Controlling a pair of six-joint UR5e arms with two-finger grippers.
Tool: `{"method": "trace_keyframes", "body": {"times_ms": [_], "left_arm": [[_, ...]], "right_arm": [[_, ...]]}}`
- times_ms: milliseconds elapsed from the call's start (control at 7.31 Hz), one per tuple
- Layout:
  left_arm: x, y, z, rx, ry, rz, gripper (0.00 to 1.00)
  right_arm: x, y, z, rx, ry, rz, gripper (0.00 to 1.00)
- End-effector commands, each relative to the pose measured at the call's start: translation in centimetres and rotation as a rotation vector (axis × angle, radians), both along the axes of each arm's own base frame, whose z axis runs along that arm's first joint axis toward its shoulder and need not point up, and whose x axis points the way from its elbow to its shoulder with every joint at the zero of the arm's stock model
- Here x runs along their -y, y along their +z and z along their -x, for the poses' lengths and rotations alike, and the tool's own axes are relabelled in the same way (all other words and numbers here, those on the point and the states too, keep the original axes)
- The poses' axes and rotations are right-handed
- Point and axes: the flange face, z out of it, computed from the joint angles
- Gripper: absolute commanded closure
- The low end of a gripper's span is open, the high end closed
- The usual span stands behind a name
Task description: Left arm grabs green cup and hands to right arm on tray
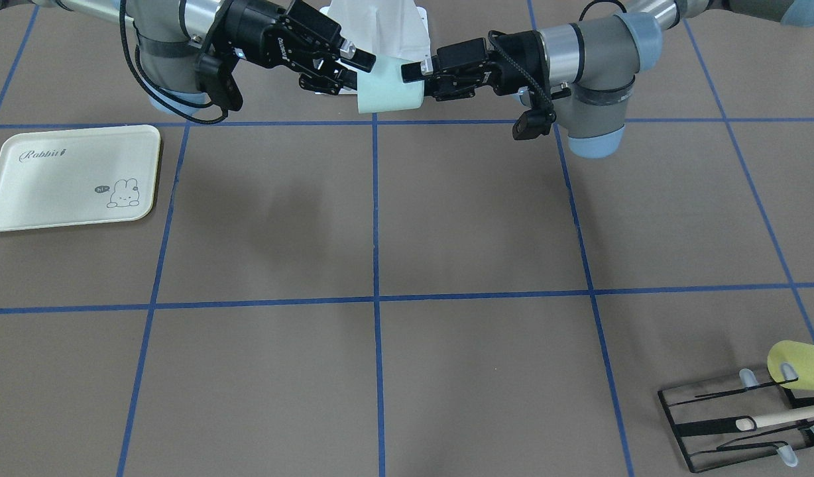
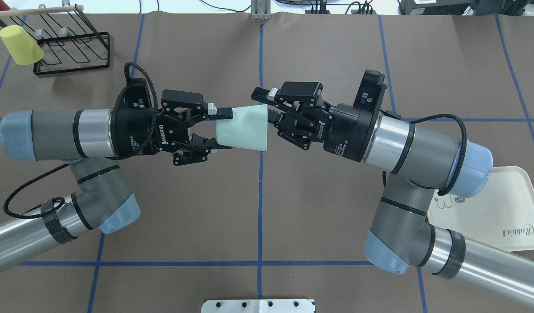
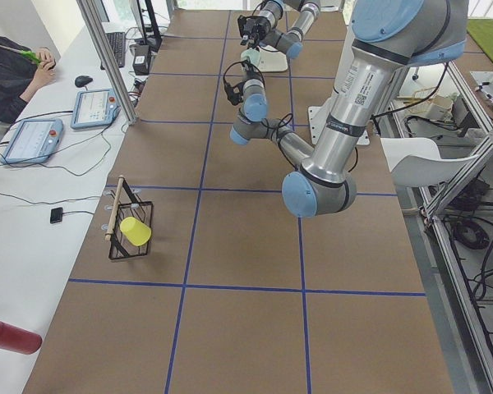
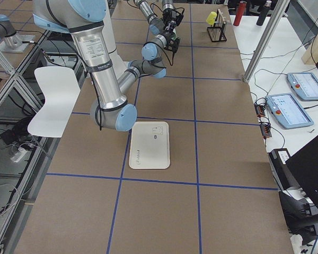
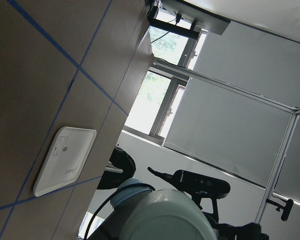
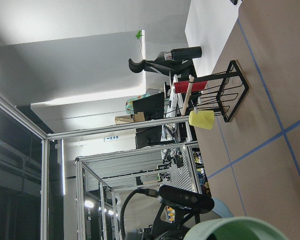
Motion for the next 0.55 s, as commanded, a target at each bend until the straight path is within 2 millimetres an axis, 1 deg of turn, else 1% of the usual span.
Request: {"method": "trace_keyframes", "body": {"times_ms": [0, 274, 410], "left_arm": [[-0.85, 0.68, -0.81, 0.016, -0.01, -0.03, 0.76], [-1.09, 0.37, -0.64, 0.009, -0.007, -0.037, 0.76], [-1.36, -0.19, -0.28, -0.003, -0.005, -0.045, 0.76]], "right_arm": [[0.01, -0.04, -0.02, 0.0, 0.001, 0.0, 0.6], [0.01, 0.04, -0.02, -0.001, 0.001, 0.001, 0.61], [0.07, 0.14, 0.08, -0.004, 0.001, 0.002, 0.62]]}}
